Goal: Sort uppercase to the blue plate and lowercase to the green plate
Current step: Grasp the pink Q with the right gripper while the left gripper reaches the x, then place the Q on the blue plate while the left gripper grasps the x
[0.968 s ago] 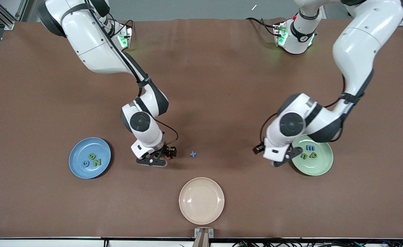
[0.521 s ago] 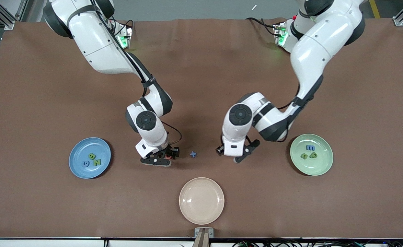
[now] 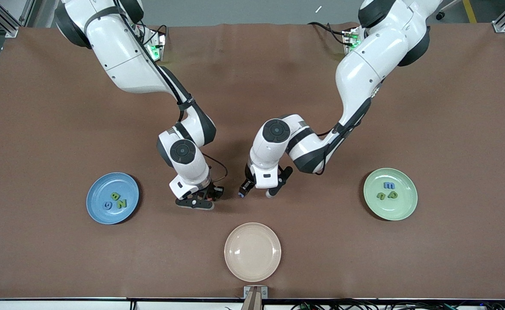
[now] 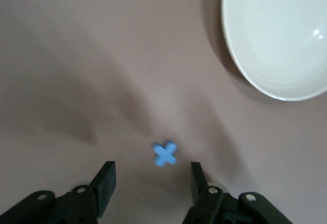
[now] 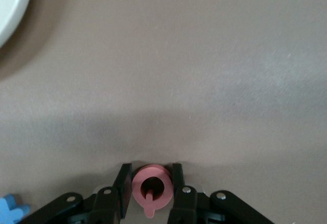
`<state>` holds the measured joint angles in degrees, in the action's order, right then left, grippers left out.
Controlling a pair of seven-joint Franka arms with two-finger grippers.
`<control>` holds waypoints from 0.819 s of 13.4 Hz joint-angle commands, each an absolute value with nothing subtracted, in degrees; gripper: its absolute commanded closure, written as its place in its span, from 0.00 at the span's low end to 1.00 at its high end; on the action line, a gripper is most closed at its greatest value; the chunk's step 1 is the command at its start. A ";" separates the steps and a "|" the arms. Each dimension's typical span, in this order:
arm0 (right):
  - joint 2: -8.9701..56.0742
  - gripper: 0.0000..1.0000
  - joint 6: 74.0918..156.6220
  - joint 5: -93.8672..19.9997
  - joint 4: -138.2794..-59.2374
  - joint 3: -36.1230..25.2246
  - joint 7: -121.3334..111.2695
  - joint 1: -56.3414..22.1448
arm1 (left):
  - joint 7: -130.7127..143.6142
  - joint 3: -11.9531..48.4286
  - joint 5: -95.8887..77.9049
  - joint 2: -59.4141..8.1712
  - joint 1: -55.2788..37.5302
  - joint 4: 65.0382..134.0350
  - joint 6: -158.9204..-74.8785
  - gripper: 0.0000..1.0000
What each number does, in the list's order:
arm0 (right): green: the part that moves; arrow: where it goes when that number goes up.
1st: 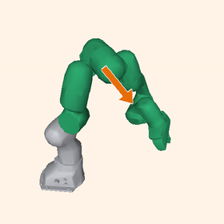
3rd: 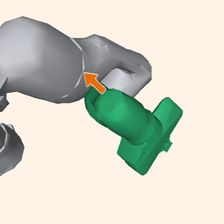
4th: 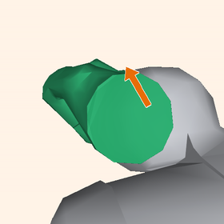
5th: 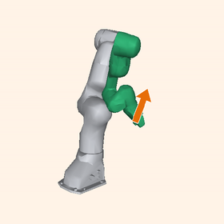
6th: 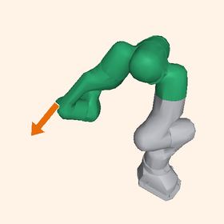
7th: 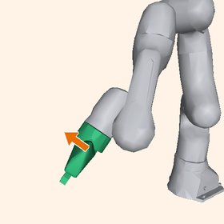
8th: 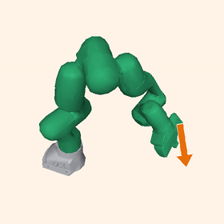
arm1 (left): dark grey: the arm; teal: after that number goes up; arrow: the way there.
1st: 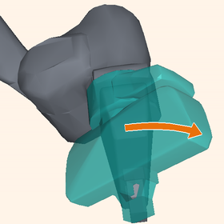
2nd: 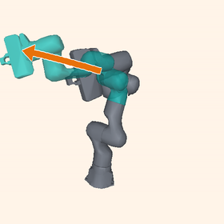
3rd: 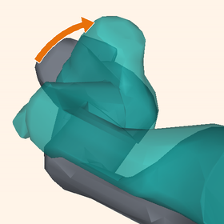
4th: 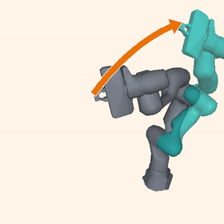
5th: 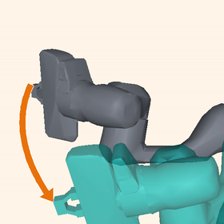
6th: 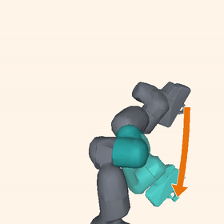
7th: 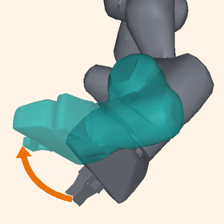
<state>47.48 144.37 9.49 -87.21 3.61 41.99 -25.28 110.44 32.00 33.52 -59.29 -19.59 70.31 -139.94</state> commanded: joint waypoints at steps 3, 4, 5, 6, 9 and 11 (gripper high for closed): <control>46.67 0.96 128.98 9.85 -79.99 3.86 28.36 -17.60 | 115.48 25.94 32.61 -62.40 -25.13 67.59 -147.83 0.36; 45.97 0.96 126.50 9.76 -79.81 3.95 22.99 -15.58 | 115.49 25.41 32.61 -62.58 -25.22 67.59 -147.83 0.36; 44.84 0.96 124.82 9.76 -80.07 3.96 17.63 -13.99 | 115.49 25.40 32.61 -63.36 -25.31 67.50 -148.27 0.36; 43.69 0.95 122.28 9.76 -80.42 3.96 12.88 -11.71 | 115.58 25.14 32.69 -63.72 -25.31 67.50 -149.32 0.36; 42.45 0.95 117.60 9.14 -81.12 4.13 -1.35 -6.17 | 115.40 24.17 32.61 -64.33 -25.75 67.50 -149.50 0.36; 42.01 0.93 116.37 8.79 -81.30 4.13 -12.34 -1.52 | 115.31 23.91 32.70 -64.86 -26.01 67.41 -149.76 0.36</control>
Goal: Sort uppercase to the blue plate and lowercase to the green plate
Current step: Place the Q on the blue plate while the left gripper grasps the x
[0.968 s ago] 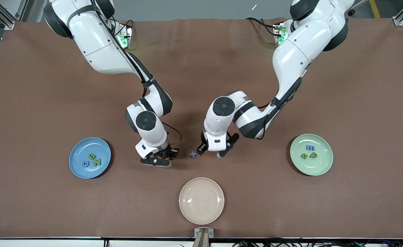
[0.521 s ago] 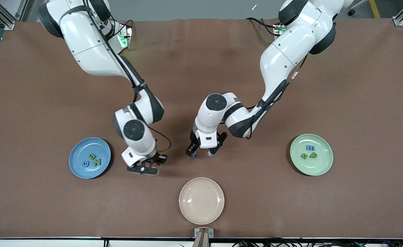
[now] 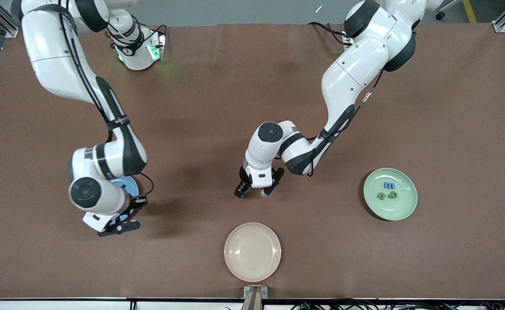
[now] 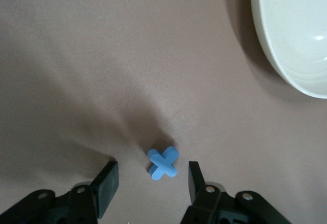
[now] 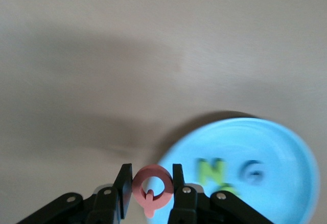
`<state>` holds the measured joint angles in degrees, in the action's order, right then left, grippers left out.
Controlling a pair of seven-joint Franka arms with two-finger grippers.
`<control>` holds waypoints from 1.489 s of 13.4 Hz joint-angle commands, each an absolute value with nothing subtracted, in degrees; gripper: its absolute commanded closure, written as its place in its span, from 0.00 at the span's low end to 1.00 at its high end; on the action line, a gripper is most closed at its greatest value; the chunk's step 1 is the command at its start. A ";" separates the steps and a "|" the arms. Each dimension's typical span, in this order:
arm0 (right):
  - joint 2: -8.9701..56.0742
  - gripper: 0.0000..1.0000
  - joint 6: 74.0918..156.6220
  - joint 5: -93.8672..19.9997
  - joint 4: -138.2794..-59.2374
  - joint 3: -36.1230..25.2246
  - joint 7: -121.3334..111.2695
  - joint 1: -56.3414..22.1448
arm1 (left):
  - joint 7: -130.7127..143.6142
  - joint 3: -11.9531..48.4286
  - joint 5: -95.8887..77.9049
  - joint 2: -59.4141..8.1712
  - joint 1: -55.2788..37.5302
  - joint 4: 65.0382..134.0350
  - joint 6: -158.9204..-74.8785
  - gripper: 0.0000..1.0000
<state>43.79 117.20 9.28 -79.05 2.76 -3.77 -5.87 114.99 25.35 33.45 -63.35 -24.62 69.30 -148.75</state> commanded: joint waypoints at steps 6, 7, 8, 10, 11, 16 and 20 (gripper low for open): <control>42.63 0.83 116.54 6.86 -86.82 3.96 -27.76 5.71 | 115.49 21.27 32.61 -66.96 -27.42 66.01 -154.24 0.38; 42.63 0.79 116.63 6.86 -87.79 3.96 -28.38 6.23 | 115.49 21.27 32.69 -67.23 -27.42 65.83 -154.25 0.38; 42.63 0.67 116.63 6.86 -87.98 3.96 -28.48 6.50 | 115.40 21.10 32.70 -67.24 -27.51 65.83 -154.25 0.38; 42.63 0.26 116.72 6.86 -87.89 3.96 -28.30 6.24 | 115.49 20.74 32.61 -67.32 -28.03 65.74 -154.34 0.38; 42.54 0.20 116.37 6.77 -87.54 3.96 -28.04 5.98 | 115.49 20.74 32.61 -67.32 -28.04 65.57 -154.34 0.38; 40.44 0.00 116.01 6.59 -84.90 4.22 -28.04 5.98 | 115.22 19.95 32.61 -68.11 -28.12 65.48 -154.34 0.55; 36.22 0.00 115.93 6.33 -85.08 4.22 -27.51 5.80 | 115.05 19.86 32.43 -68.38 -28.04 66.27 -153.99 0.77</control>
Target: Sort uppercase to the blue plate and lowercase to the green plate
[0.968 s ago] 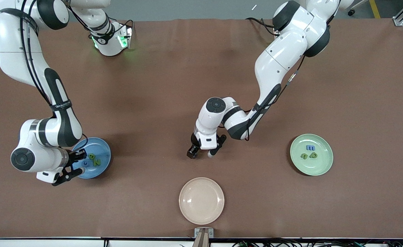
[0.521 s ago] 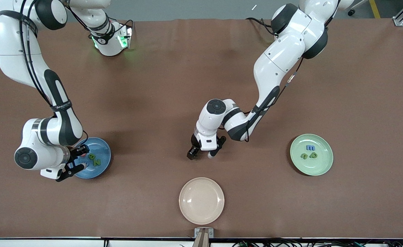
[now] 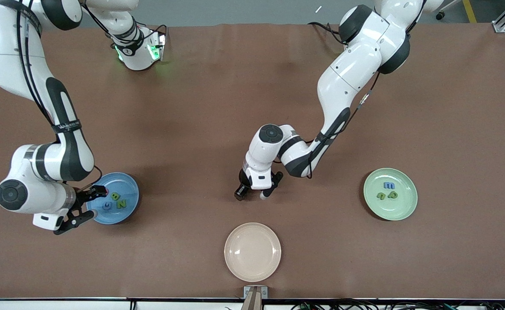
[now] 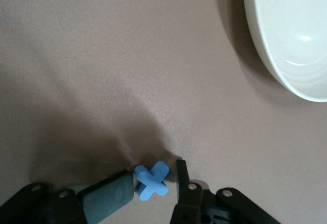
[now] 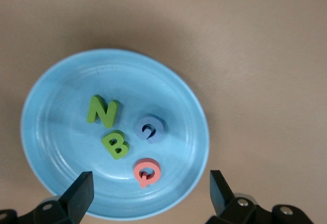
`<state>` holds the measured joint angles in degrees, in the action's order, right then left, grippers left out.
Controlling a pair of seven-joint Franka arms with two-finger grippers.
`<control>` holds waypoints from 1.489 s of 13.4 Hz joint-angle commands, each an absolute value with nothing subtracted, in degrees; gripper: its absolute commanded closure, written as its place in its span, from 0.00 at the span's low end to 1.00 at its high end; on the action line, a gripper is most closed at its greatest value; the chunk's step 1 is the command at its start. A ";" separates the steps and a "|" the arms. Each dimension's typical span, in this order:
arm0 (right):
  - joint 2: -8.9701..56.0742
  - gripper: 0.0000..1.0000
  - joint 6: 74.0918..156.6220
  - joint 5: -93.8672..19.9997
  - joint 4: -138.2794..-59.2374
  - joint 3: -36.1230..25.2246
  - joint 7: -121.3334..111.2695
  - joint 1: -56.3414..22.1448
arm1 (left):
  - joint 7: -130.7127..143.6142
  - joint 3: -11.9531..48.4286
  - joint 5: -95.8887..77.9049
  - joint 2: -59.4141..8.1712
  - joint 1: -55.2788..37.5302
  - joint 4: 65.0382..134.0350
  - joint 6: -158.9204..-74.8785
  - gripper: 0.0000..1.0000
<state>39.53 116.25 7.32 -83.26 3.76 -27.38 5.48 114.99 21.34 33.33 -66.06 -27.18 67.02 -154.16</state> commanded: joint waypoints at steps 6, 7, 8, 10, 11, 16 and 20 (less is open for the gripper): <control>26.74 0.00 111.72 2.20 -86.48 3.69 -25.93 6.15 | 114.87 19.78 32.69 -67.50 -27.42 67.41 -146.26 1.00; 24.72 0.00 111.01 2.20 -87.01 3.60 -24.27 6.07 | 114.79 19.78 32.78 -67.06 -27.42 67.41 -144.86 1.00; 22.87 0.00 109.09 2.20 -87.19 3.60 -22.00 5.72 | 114.61 19.86 32.78 -66.71 -27.42 67.41 -144.06 1.00; 19.44 0.00 106.27 1.85 -87.71 3.60 -19.69 4.93 | 114.43 19.86 32.78 -66.53 -27.33 67.41 -143.96 1.00; 17.34 0.00 104.52 1.58 -87.80 3.60 -18.82 4.31 | 114.09 19.86 32.78 -66.45 -27.33 67.41 -143.96 1.00; 7.66 0.00 95.90 1.58 -88.06 2.11 -6.79 -0.87 | 112.68 20.04 32.78 -64.08 -27.07 67.41 -141.17 1.00; 0.63 0.00 95.54 1.58 -92.45 -0.79 -5.36 -2.82 | 111.97 20.65 32.70 -62.40 -26.98 67.32 -138.78 1.00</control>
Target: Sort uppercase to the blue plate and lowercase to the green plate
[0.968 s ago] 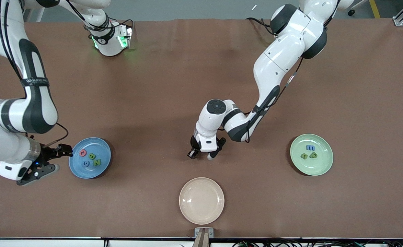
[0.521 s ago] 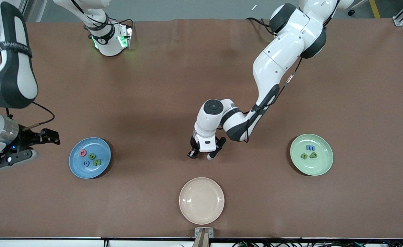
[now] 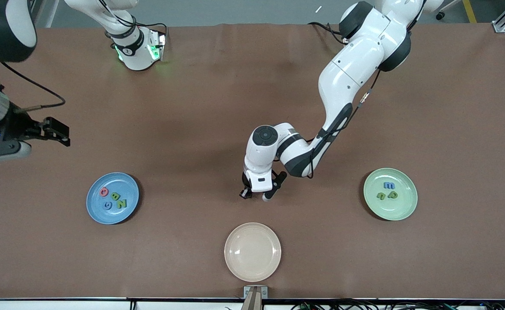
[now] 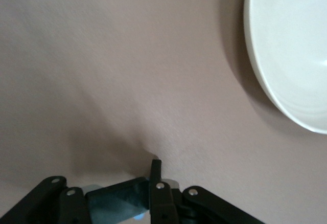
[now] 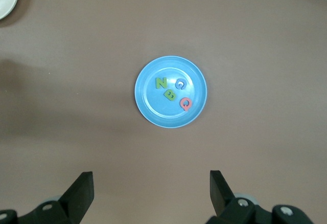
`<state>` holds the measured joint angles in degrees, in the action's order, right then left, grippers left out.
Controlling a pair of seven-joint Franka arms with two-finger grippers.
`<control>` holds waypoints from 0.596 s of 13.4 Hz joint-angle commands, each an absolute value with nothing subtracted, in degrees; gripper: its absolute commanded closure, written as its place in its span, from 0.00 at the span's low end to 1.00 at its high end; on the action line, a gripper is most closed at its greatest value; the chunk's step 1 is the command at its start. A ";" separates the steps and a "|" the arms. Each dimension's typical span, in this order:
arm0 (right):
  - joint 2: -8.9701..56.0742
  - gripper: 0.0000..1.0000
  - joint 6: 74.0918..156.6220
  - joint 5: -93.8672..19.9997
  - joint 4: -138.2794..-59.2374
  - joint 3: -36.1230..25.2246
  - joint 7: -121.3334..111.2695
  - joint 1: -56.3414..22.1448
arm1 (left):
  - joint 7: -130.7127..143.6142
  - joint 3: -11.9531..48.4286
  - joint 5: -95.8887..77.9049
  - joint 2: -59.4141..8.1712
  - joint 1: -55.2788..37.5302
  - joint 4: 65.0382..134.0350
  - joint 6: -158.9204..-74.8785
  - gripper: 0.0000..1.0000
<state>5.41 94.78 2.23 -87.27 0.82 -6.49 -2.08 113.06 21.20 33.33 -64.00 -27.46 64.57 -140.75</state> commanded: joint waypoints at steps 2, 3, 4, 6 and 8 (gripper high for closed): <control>-1.92 0.00 95.54 1.58 -94.30 -0.70 -5.19 -1.24 | 111.97 20.65 32.70 -62.40 -26.98 67.32 -138.78 1.00; -2.37 0.00 95.71 1.50 -94.65 -0.09 -5.19 0.16 | 111.97 20.65 32.70 -62.40 -26.90 67.32 -138.78 1.00; -2.37 0.00 95.71 1.49 -94.48 1.04 -5.19 1.39 | 111.97 20.65 32.17 -62.40 -26.98 67.32 -138.78 1.00; -2.11 0.00 95.54 1.58 -93.09 2.11 -5.27 2.20 | 111.97 20.74 31.38 -62.40 -26.98 67.15 -138.78 0.99; -1.58 0.00 93.53 1.41 -90.45 2.11 -5.45 2.11 | 112.06 20.83 29.63 -62.40 -27.16 66.97 -138.78 0.89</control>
<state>-0.92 94.98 2.23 -91.55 0.74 -6.03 0.91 112.77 21.19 32.02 -63.82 -27.29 64.67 -140.17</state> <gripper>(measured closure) 0.000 0.982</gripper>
